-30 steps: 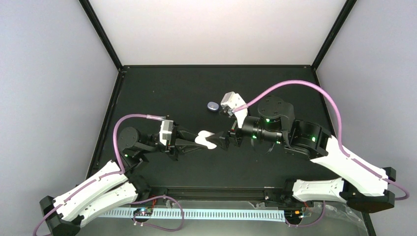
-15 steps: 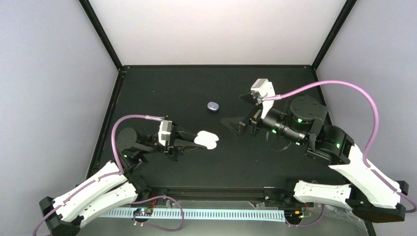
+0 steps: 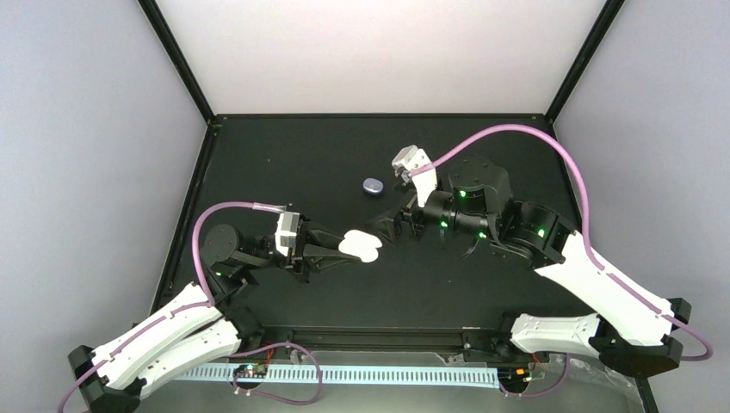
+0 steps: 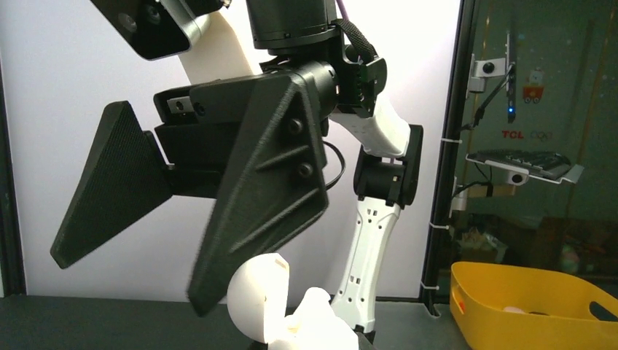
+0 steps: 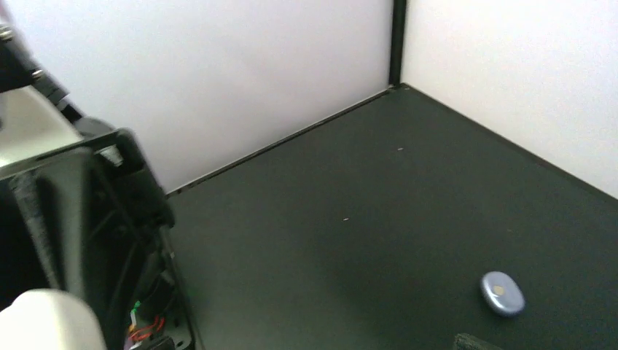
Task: Insert the wireless bluetooth earbuds into the charging case
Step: Close the charging case, then place the charging case at the center of the board.
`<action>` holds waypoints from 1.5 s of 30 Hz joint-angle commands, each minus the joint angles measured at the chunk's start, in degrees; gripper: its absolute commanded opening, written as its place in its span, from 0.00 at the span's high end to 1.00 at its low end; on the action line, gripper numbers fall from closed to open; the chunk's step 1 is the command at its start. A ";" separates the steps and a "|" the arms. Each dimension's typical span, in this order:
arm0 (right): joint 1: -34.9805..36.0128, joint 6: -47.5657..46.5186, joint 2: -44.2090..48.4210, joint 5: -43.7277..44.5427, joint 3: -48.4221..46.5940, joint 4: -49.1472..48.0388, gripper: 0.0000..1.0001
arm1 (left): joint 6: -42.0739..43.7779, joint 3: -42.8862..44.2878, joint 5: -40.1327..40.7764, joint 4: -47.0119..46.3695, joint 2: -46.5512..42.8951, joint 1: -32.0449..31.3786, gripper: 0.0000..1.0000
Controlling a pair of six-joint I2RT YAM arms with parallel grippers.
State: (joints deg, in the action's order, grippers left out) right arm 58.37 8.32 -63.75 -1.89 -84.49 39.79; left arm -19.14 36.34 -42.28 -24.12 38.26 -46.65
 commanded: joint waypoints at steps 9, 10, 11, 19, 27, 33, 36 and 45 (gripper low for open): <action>-0.33 -3.18 0.57 -12.68 -1.02 0.79 0.02 | 0.39 1.89 0.89 -2.95 0.58 -0.48 0.98; -0.28 -3.21 0.56 -12.44 -0.98 0.89 0.02 | 0.37 1.89 1.04 -2.95 0.63 -0.49 0.98; -0.27 -3.17 0.63 -11.80 -1.02 0.90 0.02 | 0.45 1.90 1.00 -2.95 0.67 -0.46 0.98; -1.32 2.48 7.40 12.67 5.63 -4.70 0.00 | 2.90 0.72 14.45 7.07 1.87 -0.25 0.98; -6.34 9.57 11.75 13.50 23.39 -11.85 0.00 | -7.90 -0.49 27.62 15.42 18.09 8.00 0.98; -6.43 12.28 15.01 15.16 30.92 -14.01 0.00 | -15.15 2.13 19.65 12.83 38.49 17.37 0.98; -6.46 12.53 16.49 14.98 33.19 -14.55 0.00 | -16.50 4.18 20.42 10.85 45.71 18.80 0.99; -6.48 11.70 19.58 15.07 35.29 -14.16 0.00 | -18.47 10.22 21.94 11.03 59.70 19.67 0.98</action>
State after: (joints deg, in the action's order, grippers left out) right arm 52.25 19.86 -45.50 11.86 -49.95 27.20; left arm -35.68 43.35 -20.40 -12.10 94.76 -27.38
